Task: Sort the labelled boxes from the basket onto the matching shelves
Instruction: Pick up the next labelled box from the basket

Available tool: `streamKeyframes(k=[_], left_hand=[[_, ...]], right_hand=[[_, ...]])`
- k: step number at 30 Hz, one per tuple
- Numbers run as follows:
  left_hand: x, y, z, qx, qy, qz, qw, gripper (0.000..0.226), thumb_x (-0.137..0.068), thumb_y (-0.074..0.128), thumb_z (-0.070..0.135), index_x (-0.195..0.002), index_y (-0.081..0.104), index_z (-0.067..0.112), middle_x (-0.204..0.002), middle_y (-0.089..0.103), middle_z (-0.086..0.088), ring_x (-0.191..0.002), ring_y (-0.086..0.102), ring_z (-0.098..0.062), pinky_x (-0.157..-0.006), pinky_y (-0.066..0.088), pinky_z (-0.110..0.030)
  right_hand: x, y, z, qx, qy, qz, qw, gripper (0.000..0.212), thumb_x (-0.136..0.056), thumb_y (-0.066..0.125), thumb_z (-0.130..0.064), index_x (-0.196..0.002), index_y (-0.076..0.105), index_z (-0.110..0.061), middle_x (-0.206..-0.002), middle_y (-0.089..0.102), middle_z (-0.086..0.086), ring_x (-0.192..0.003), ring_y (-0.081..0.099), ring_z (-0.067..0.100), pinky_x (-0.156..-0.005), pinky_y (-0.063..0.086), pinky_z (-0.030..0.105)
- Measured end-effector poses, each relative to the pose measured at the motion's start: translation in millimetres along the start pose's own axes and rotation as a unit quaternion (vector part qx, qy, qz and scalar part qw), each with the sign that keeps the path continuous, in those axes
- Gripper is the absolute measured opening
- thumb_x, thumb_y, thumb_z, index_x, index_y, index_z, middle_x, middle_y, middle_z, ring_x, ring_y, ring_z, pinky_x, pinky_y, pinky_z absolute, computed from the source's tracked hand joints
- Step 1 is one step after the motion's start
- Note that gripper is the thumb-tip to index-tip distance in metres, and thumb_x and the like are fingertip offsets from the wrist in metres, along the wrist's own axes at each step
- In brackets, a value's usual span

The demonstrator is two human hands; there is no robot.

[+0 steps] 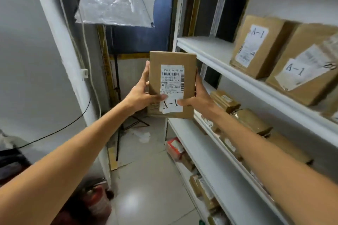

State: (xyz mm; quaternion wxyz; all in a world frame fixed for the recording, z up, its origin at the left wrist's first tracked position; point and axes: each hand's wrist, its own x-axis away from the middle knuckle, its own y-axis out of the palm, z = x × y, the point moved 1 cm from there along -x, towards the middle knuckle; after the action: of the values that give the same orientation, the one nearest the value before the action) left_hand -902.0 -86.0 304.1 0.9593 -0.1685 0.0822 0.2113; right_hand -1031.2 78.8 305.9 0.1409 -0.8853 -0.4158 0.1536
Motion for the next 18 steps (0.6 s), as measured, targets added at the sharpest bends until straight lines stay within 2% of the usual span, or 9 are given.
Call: streamKeyframes(k=[4, 8, 12, 16, 18], left_hand=[[-43, 1, 9, 0.036, 0.050, -0.065, 0.996, 0.122, -0.075, 0.079, 0.007, -0.146, -0.009, 0.053, -0.143, 0.048, 0.003, -0.126, 0.053, -0.018, -0.100, 0.047, -0.051], [-70, 2, 11, 0.065, 0.063, -0.108, 0.990, 0.119, -0.075, 0.078, 0.006, -0.146, -0.003, 0.056, -0.139, 0.052, 0.002, -0.125, 0.055, -0.020, -0.096, 0.050, -0.053], [-95, 5, 8, 0.103, 0.077, -0.149, 0.980, 0.116, -0.078, 0.073, -0.002, -0.149, -0.004, 0.049, -0.133, 0.056, 0.002, -0.121, 0.058, -0.018, -0.089, 0.056, -0.039], [-133, 6, 12, 0.128, 0.087, -0.157, 0.975, 0.111, -0.079, 0.071, -0.004, -0.150, 0.003, 0.047, -0.130, 0.058, 0.004, -0.114, 0.062, -0.014, -0.078, 0.058, -0.032], [-156, 6, 15, 0.132, 0.093, -0.154, 0.975, 0.107, -0.079, 0.070, -0.004, -0.150, 0.007, 0.045, -0.126, 0.058, 0.008, -0.110, 0.063, -0.009, -0.073, 0.057, -0.026]], right_hand=[[-8, -20, -14, 0.000, -0.007, 0.089, 0.996, 0.115, -0.074, 0.077, 0.000, -0.153, 0.001, -0.036, -0.142, 0.047, -0.004, -0.130, 0.046, 0.015, -0.106, 0.043, 0.050], [-12, -26, -21, 0.027, 0.008, 0.144, 0.989, 0.123, -0.069, 0.082, -0.012, -0.153, -0.004, -0.037, -0.147, 0.042, -0.003, -0.135, 0.041, 0.018, -0.108, 0.040, 0.054], [-21, -30, -24, 0.044, 0.014, 0.190, 0.981, 0.124, -0.072, 0.081, -0.004, -0.153, -0.007, -0.035, -0.147, 0.041, 0.000, -0.134, 0.042, 0.020, -0.106, 0.043, 0.049], [-46, -44, -30, 0.045, 0.008, 0.223, 0.974, 0.123, -0.072, 0.079, -0.001, -0.153, -0.006, -0.035, -0.148, 0.039, 0.001, -0.134, 0.042, 0.020, -0.106, 0.043, 0.051], [-64, -55, -34, 0.050, -0.001, 0.228, 0.972, 0.121, -0.074, 0.078, 0.001, -0.154, -0.006, -0.033, -0.148, 0.038, 0.000, -0.133, 0.042, 0.017, -0.106, 0.043, 0.042]])
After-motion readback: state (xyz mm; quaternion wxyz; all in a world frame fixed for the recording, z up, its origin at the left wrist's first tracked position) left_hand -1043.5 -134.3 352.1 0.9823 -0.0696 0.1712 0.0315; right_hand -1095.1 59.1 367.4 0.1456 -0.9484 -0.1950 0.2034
